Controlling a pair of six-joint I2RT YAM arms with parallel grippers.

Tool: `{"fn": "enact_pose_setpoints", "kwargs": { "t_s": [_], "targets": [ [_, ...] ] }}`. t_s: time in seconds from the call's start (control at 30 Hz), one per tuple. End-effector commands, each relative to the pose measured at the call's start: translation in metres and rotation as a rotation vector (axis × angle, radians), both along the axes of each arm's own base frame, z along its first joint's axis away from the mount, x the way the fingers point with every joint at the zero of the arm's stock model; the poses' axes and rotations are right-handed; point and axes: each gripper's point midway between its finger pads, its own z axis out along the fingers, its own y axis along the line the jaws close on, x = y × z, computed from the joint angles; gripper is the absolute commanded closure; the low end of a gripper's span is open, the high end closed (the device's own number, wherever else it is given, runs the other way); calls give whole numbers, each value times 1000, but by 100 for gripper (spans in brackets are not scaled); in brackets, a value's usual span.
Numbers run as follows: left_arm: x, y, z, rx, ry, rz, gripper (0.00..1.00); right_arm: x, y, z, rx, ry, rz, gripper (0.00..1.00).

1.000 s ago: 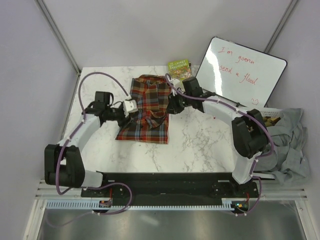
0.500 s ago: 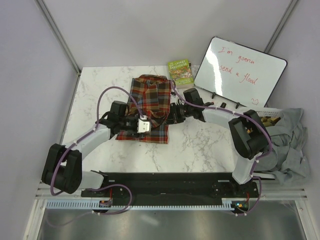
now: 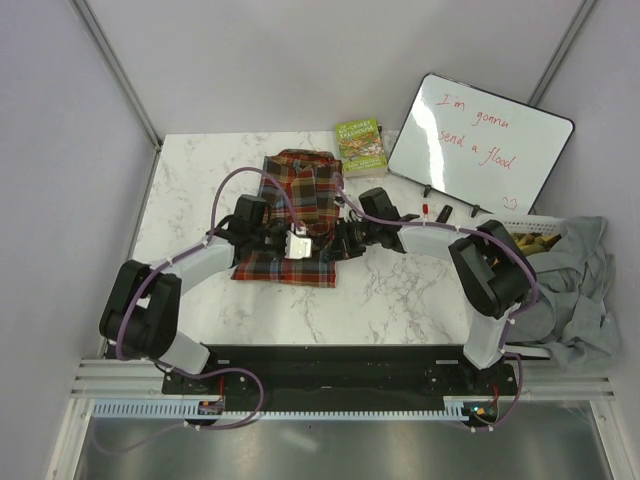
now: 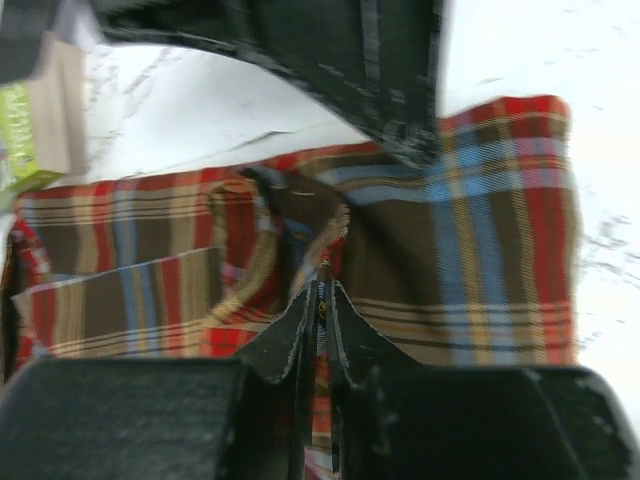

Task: Fold and stack the long sleeve shirts
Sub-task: Fold the shirt

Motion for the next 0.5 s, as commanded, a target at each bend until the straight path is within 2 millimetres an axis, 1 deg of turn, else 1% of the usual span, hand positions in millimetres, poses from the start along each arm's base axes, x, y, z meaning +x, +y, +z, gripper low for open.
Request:
{"fn": "enact_pose_setpoints", "kwargs": {
  "t_s": [0.0, 0.07, 0.1, 0.17, 0.2, 0.23, 0.27, 0.3, 0.33, 0.37, 0.4, 0.43, 0.47],
  "targets": [
    [47, -14, 37, -98, -72, 111, 92, -3, -1, -18, -28, 19, -6, 85],
    [65, -12, 35, -86, -54, 175, 94, -4, -2, -23, -41, 20, -4, 86],
    [71, -11, 34, -83, -50, 193, 95, -4, -2, -23, -41, 19, -3, 86],
    [87, -6, 32, -70, -61, 248, 95, -8, -5, -28, -66, 29, -4, 86],
    [93, -4, 21, -48, -45, 272, 95, -9, -5, -29, -72, 28, -4, 86],
    [100, 2, 14, -33, -26, 324, 92, -10, -5, -28, -75, 26, -2, 86],
    [111, 6, 18, -37, -29, 359, 88, -13, -5, -29, -77, 26, 3, 87],
    [119, 13, 10, -25, -14, 403, 79, -13, -7, -29, -83, 28, 1, 87],
    [124, 16, 12, -50, 16, 453, 72, -15, -6, -27, -81, 24, 7, 87],
    [138, 23, 24, -84, 3, 496, 67, -17, -6, -26, -82, 18, 14, 87],
    [143, 27, 30, -105, 14, 530, 59, -18, -6, -25, -87, 9, 25, 87],
    [147, 31, 42, -153, 42, 577, 55, -18, -5, -18, -82, -9, 33, 87],
    [154, 44, 57, -191, 50, 617, 52, -17, -3, -11, -73, -27, 43, 87]
  ]
}}
